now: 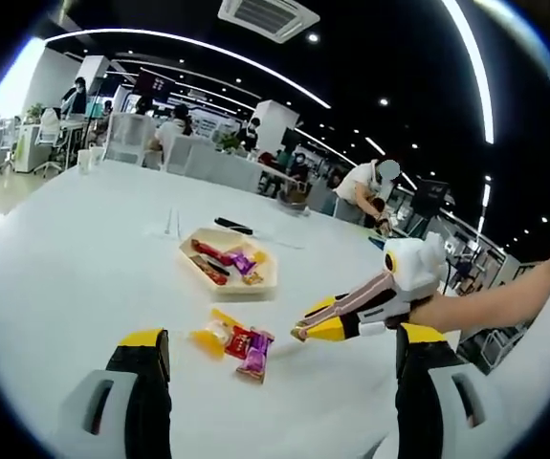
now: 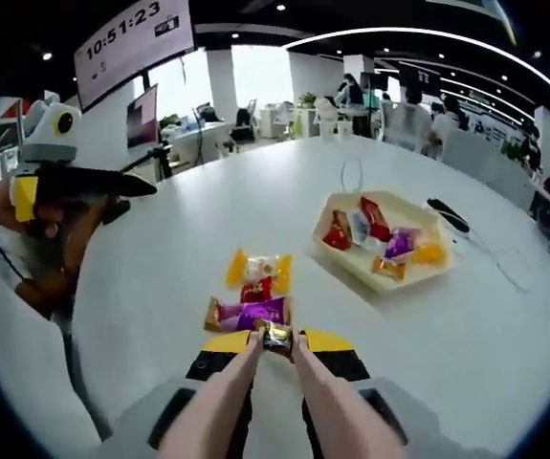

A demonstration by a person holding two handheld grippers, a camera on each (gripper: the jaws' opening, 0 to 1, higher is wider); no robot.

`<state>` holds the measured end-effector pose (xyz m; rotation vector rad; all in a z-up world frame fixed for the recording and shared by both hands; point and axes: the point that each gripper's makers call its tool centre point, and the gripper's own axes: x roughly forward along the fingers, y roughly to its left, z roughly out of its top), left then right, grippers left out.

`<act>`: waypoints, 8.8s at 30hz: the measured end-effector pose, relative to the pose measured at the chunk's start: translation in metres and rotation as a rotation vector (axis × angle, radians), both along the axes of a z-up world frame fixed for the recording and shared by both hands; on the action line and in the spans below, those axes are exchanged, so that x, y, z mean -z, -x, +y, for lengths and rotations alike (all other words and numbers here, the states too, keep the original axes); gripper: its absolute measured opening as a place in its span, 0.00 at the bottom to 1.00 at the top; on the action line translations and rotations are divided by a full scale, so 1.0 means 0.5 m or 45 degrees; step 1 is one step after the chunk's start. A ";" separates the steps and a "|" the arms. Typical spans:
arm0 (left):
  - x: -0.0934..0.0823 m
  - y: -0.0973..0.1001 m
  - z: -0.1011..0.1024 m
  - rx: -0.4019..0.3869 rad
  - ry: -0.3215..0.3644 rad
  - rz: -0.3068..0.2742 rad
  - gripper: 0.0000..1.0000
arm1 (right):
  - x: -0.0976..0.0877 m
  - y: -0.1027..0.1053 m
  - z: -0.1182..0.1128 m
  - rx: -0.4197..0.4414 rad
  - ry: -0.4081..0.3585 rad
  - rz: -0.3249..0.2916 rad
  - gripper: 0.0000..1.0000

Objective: Place the target food into the container with the food tongs after gripping and lifting it, then release it inside without dropping or visibly crushing the food.

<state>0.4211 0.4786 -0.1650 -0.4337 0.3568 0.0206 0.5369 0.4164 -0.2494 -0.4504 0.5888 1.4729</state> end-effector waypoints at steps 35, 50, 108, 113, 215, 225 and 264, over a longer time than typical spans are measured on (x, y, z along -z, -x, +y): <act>-0.012 -0.014 -0.013 0.088 -0.017 -0.015 0.99 | -0.069 -0.061 0.002 0.223 -0.147 0.034 0.18; -0.035 0.004 -0.021 0.071 -0.034 -0.042 0.99 | -0.102 -0.085 0.003 0.244 -0.190 -0.001 0.18; -0.042 0.030 -0.030 0.051 -0.035 -0.063 0.99 | -0.312 -0.219 0.071 0.290 -0.333 -0.261 0.18; -0.016 0.035 -0.036 0.061 -0.016 -0.024 0.99 | -0.330 -0.233 0.087 0.307 -0.349 -0.276 0.18; -0.042 0.028 -0.019 -0.023 0.076 -0.053 0.99 | -0.235 -0.205 0.093 0.308 -0.435 -0.040 0.29; -0.054 0.020 -0.014 -0.046 0.045 -0.089 0.99 | -0.241 -0.189 0.089 0.276 -0.446 -0.046 0.29; -0.080 -0.002 -0.035 0.027 0.044 -0.092 0.96 | -0.173 -0.081 0.073 0.138 -0.351 0.006 0.29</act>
